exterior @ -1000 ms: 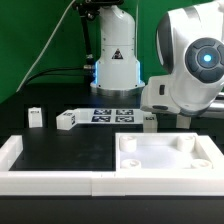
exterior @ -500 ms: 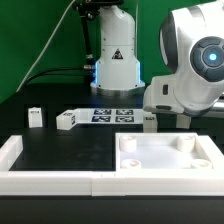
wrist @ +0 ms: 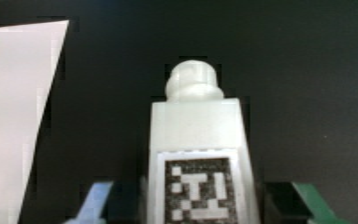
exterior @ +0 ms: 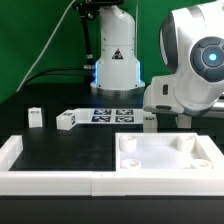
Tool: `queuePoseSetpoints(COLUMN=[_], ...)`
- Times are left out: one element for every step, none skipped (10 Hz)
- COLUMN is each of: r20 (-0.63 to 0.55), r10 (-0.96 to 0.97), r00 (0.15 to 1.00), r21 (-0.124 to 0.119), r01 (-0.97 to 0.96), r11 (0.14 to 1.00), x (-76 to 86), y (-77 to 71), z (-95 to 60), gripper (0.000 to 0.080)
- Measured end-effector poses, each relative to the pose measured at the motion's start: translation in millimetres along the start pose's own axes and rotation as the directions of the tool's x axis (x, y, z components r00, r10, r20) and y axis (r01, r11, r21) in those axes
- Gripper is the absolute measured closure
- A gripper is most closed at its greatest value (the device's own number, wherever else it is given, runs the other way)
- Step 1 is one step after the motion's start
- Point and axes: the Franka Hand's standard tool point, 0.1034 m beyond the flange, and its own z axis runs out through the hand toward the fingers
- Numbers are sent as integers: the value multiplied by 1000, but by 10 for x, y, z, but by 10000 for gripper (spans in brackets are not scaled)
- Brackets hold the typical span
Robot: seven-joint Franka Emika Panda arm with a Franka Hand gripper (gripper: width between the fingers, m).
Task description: Assemble one leg
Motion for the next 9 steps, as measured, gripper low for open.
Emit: queuePoseSetpoints(r20=[-1,-8,-14,-17,-20,-19,-59,-58,-99], r10=[-12,-24,-28,-39,-43,-46,-48,-48,-48], r00=[1000,1000,999,999,999,999,997,997,994], r21=[-4,-3,-6,-7,-6,-5,2,1,8], r01=[12,24,28,39,43,46,48,48,49], r11=[1000,1000,1000,999,999,999,999,999,999], x=[-5,-33,-124,-206,-289,-371,-342,-345,-298], y=[12,20,22,38,63,83,61,63,43], z=[-15,-81,-208,-313,-440,-591,-658,-640,-663], gripper=[511,511,509,509,509,509,509,509,509])
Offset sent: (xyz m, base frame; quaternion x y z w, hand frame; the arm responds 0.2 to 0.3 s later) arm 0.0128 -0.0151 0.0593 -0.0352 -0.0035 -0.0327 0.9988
